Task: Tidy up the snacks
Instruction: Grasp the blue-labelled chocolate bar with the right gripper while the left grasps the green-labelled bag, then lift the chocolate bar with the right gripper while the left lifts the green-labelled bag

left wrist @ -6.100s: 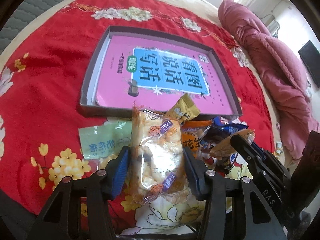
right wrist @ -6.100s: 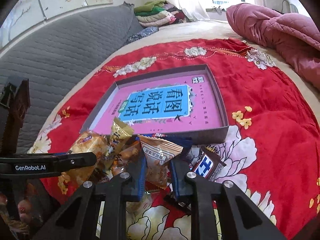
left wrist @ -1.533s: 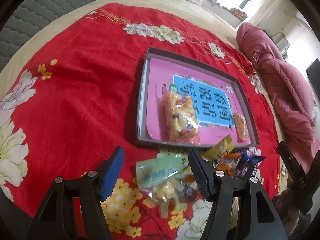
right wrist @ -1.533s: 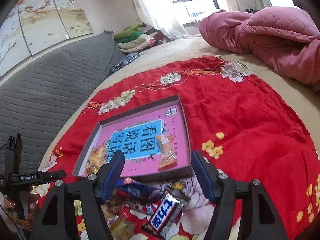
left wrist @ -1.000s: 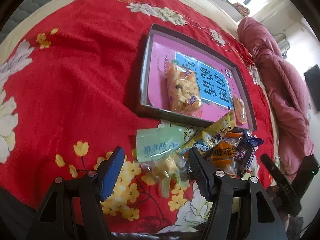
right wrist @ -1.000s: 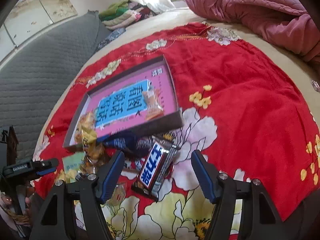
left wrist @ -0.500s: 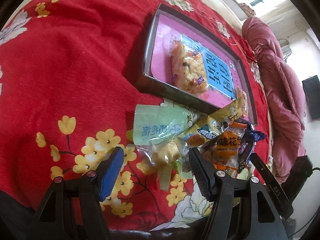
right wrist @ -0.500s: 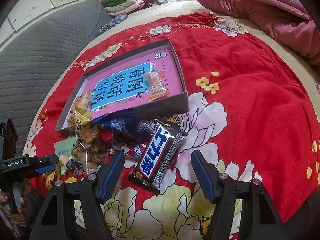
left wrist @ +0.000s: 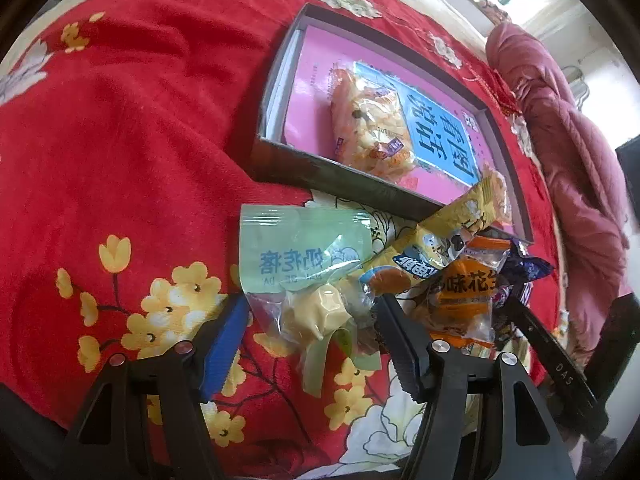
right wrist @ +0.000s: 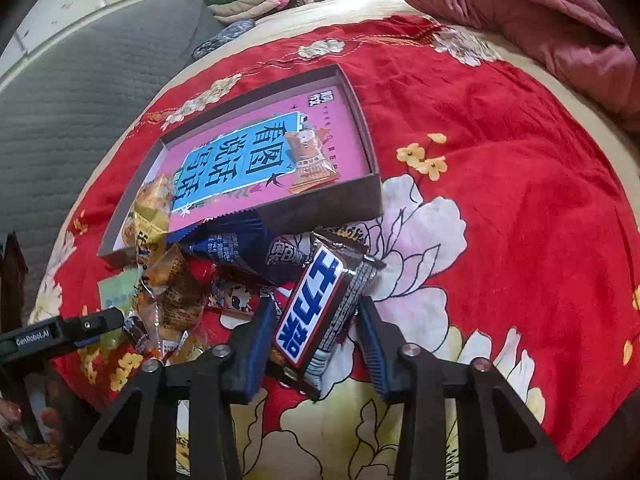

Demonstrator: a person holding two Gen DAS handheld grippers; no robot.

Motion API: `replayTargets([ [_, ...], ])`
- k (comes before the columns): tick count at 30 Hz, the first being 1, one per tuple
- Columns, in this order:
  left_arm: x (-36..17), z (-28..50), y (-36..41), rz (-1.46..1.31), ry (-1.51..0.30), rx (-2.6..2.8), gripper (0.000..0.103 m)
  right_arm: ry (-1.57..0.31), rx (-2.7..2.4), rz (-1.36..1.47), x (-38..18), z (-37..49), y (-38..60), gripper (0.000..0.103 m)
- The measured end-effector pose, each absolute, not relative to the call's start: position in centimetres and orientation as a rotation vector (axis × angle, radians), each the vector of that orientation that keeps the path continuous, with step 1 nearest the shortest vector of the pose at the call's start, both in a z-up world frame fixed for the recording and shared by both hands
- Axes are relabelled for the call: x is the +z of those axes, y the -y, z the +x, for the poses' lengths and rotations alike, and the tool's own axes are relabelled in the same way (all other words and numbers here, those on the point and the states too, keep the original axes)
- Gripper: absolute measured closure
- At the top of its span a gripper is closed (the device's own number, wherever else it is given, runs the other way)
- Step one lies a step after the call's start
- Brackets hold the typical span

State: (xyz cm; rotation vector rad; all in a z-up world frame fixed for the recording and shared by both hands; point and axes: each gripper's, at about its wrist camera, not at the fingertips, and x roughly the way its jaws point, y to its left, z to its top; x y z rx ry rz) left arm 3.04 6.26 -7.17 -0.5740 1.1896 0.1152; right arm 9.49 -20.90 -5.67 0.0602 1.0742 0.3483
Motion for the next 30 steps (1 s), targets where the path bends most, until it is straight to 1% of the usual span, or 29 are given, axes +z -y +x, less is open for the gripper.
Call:
replayTargets([
  [3, -7.0, 3.4, -5.9, -0.563, -1.184, 0.116, 0.049, -1.064, 0.352, 0.063, -5.5, 9.4, 21.0, 0.068],
  [4, -7.0, 3.5, -5.8, -0.559, -1.181, 0.111, 0.054, -1.063, 0.352, 0.066, -5.5, 9.4, 21.1, 0.072],
  [5, -7.0, 3.6, -5.7, -0.554, -1.178, 0.100, 0.059, -1.063, 0.350, 0.065, -5.5, 9.4, 21.1, 0.072],
  [6, -6.9, 3.6, -5.6, -0.556, -1.174, 0.090, 0.066, -1.062, 0.347, 0.069, -5.4, 9.4, 21.2, 0.072],
  [7, -6.8, 3.7, -5.5, -0.547, -1.172, 0.088, 0.067, -1.061, 0.347, 0.072, -5.4, 9.4, 21.3, 0.072],
  [14, -6.0, 3.5, -5.2, -0.494, -1.155, 0.088, 0.068, -1.038, 0.322, 0.089, -4.8, 9.3, 22.0, 0.072],
  [30, -1.9, 2.2, -4.2, -0.384, -1.061, 0.090, 0.068, -0.982, 0.265, 0.150, -3.4, 9.4, 24.2, 0.072],
])
